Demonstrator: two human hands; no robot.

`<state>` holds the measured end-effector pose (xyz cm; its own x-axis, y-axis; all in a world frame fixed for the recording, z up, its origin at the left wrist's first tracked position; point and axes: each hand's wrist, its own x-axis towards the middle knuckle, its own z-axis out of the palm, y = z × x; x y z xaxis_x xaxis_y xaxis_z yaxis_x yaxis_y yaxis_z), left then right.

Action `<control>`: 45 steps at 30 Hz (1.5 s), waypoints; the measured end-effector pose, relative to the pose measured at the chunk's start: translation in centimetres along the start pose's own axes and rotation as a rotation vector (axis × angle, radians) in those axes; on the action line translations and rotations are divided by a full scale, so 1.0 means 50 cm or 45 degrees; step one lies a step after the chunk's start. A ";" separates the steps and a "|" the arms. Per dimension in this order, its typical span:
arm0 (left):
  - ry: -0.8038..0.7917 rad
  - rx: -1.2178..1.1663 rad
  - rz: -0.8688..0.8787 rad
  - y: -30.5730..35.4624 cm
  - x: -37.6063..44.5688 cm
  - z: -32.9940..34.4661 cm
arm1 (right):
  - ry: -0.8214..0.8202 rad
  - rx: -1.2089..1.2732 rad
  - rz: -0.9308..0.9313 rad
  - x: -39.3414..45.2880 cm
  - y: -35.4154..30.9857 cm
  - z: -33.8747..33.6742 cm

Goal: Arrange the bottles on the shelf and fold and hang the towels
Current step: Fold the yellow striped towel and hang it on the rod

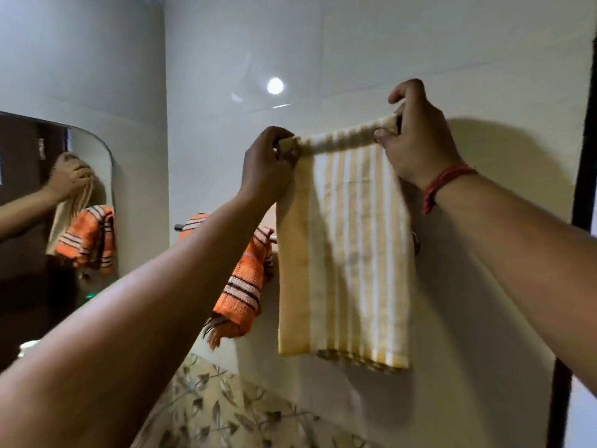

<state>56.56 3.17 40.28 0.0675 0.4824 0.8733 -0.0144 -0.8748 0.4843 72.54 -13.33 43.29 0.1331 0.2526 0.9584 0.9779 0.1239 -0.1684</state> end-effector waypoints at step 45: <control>-0.535 0.744 0.788 -0.166 -0.171 -0.122 | -0.130 -0.545 0.582 -0.359 -0.189 0.056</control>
<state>50.02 6.57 29.11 0.5704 -0.0308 0.8208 0.3257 -0.9089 -0.2604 60.44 -16.36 27.05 0.5572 0.2823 0.7809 0.8065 -0.4076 -0.4282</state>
